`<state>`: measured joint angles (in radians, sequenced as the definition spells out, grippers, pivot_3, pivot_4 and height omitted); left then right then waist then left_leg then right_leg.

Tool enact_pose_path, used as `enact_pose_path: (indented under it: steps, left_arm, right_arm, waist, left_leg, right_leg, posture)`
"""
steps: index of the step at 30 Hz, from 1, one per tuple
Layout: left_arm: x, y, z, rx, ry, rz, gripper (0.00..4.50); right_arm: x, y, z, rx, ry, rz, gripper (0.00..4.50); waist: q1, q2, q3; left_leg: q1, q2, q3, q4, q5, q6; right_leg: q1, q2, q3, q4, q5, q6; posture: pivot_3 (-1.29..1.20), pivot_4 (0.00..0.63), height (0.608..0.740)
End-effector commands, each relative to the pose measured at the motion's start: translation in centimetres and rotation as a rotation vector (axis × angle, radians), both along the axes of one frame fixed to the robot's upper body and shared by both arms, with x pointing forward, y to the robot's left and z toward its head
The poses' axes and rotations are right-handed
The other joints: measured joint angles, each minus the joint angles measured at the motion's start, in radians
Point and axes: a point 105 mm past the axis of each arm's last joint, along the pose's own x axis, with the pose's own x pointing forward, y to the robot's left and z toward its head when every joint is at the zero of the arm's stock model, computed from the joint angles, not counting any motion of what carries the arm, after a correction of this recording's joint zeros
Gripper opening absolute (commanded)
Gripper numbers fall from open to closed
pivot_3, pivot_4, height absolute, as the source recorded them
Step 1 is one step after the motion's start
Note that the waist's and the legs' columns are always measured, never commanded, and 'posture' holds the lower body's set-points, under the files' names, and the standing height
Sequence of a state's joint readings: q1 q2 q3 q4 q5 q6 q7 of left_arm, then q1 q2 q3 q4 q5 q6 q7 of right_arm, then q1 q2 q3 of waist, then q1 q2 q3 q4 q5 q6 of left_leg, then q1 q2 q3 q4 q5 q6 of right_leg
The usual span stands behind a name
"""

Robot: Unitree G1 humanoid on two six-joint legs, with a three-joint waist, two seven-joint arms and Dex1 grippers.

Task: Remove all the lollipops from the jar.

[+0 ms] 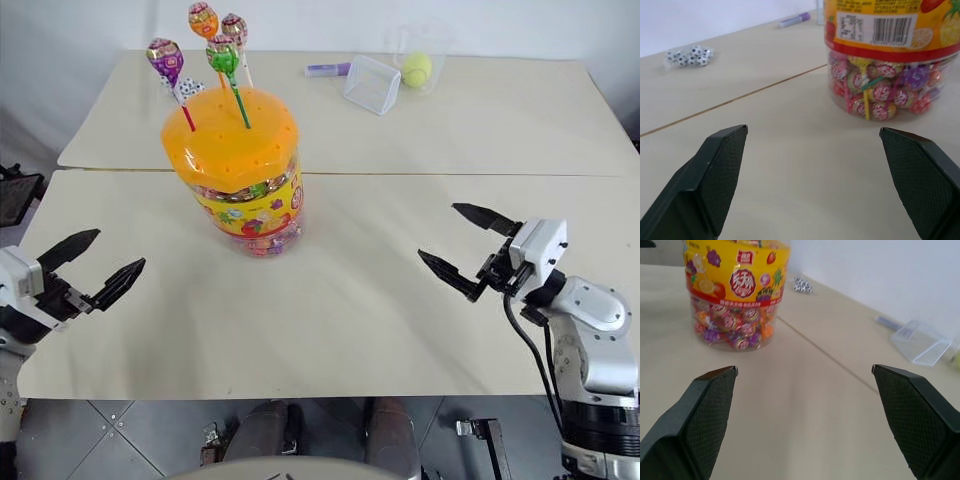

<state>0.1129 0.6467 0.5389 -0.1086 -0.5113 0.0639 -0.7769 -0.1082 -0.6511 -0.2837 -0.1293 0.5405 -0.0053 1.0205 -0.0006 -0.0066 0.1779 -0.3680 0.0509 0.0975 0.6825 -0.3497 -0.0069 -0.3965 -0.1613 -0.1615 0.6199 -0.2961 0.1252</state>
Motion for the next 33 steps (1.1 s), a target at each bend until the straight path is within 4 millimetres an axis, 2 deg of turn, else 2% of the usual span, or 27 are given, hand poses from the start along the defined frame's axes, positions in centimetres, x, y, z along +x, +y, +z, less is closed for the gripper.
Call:
enact_pose_path:
  steps: [1,4,8,11,14,17,22,24,27,33]
  left_arm:
    - [-0.2,-1.0,1.2,-0.040,-0.003,-0.070,4.48]
    - [-0.5,-1.5,3.4,-0.204,-0.005,-0.166,4.48]
    - [-0.1,-2.9,8.6,-0.366,-0.039,-0.390,4.48]
    - [1.7,-4.0,11.1,-0.364,-0.106,-0.431,4.48]
    - [3.1,-6.7,14.6,-0.370,-0.190,-0.559,4.48]
    - [3.9,-9.0,14.9,-0.287,-0.178,-0.631,4.48]
    - [4.7,-10.0,14.8,-0.270,-0.158,-0.653,4.48]
    - [5.6,-11.6,14.6,-0.263,-0.144,-0.694,4.48]
    - [6.4,-12.4,14.5,-0.292,-0.118,-0.714,3.99]
    - [6.5,-12.9,15.1,-0.315,-0.138,-0.754,2.20]
  right_arm:
    - [-0.6,1.7,2.1,0.004,-0.057,0.093,4.50]
    - [-1.2,3.4,4.4,0.083,-0.105,0.172,4.50]
    - [-3.5,6.4,8.7,0.230,-0.194,0.330,4.50]
    - [-4.2,7.1,9.8,0.259,-0.228,0.357,4.50]
    - [-4.6,7.6,10.4,0.279,-0.259,0.361,4.50]
    - [-5.0,7.9,10.9,0.291,-0.272,0.378,4.50]
    - [-5.6,8.7,11.2,0.275,-0.282,0.399,4.50]
    - [-6.0,9.0,10.9,0.274,-0.270,0.398,4.50]
    - [-6.0,8.8,10.8,0.279,-0.271,0.370,4.50]
    - [-5.9,8.7,11.0,0.306,-0.287,0.344,4.50]
  waist:
    - [0.000,0.000,0.000]
    - [-0.001,0.000,0.000]
    - [0.007,0.000,0.000]
    - [0.018,0.000,0.000]
    - [0.031,-0.001,0.001]
    - [0.024,-0.001,0.001]
    - [0.000,-0.001,0.001]
    - [0.001,-0.001,0.001]
    - [0.012,-0.002,0.001]
    - [0.013,-0.002,0.001]
  left_leg:
    - [0.000,0.000,0.000,0.000,0.000,0.000]
    - [0.000,0.001,0.000,0.000,0.000,0.000]
    - [-0.001,0.001,-0.003,0.001,0.000,0.000]
    - [-0.001,-0.001,-0.003,0.002,0.000,0.000]
    - [-0.002,-0.001,-0.004,0.002,0.000,0.000]
    - [-0.002,-0.002,-0.003,0.002,0.000,0.000]
    - [-0.001,0.000,-0.001,0.000,0.000,0.000]
    - [-0.002,0.000,-0.001,0.000,0.000,0.000]
    - [-0.002,0.000,-0.002,0.002,0.000,0.000]
    - [-0.002,0.000,-0.001,0.002,0.000,0.000]
  right_leg:
    - [0.000,0.000,0.000,0.000,0.000,0.000]
    - [0.000,0.000,0.000,0.000,0.000,0.000]
    - [0.000,0.001,0.000,0.001,0.000,0.000]
    - [0.000,0.000,0.000,0.001,0.000,0.000]
    - [0.001,0.000,0.000,0.000,0.000,0.001]
    - [0.001,0.000,0.001,0.000,0.001,0.001]
    - [-0.001,0.002,0.001,0.000,0.001,0.001]
    - [-0.001,0.003,0.001,-0.001,0.001,0.001]
    - [0.000,0.003,0.002,-0.001,0.001,0.002]
    - [0.000,0.003,0.002,-0.001,0.001,0.002]
  posture:
    - [0.00,0.150,0.740]
    - [0.00,0.150,0.740]
    - [0.00,0.150,0.740]
    - [0.00,0.150,0.740]
    - [0.00,0.150,0.740]
    - [0.00,0.150,0.740]
    - [0.00,0.150,0.740]
    - [0.00,0.150,0.740]
    - [0.00,0.150,0.740]
    - [0.00,0.150,0.740]
